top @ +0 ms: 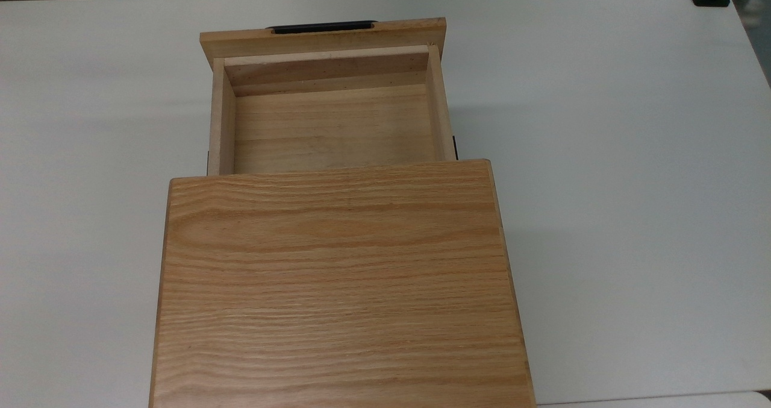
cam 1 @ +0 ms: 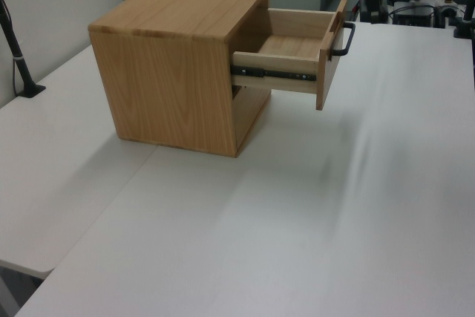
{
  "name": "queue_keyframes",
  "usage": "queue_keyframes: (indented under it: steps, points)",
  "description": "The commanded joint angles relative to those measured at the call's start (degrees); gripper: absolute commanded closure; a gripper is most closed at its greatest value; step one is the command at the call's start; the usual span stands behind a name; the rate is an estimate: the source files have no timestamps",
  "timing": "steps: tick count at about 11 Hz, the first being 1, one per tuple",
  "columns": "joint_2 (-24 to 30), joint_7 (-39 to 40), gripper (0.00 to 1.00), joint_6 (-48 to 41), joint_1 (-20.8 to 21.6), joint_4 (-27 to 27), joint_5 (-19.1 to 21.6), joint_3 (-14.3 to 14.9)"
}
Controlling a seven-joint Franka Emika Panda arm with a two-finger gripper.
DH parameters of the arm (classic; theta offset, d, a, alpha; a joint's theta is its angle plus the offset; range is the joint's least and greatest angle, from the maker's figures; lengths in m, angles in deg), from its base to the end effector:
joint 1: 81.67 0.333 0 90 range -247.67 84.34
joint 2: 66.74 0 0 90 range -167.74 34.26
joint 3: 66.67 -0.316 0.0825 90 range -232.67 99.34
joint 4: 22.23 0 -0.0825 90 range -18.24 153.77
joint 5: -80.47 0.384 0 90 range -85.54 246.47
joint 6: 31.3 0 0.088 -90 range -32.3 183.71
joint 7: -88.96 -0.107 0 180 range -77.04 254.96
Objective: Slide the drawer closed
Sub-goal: 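Move the gripper down to the drawer front beside the black handle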
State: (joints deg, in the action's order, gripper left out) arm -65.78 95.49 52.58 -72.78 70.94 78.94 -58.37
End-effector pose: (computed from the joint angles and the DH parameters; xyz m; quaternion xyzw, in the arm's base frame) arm 0.5357 0.0018 0.5993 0.9954 0.0616 -0.0732 0.0084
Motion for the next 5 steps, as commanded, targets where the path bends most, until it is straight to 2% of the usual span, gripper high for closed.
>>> queue_keyframes:
  steps: [1,5]
  points:
    - [-0.87,1.37,0.95,0.23,2.97,1.48,0.91,0.67]
    - [-4.03,0.94,0.95,10.14,4.65,1.31,2.32,0.75]
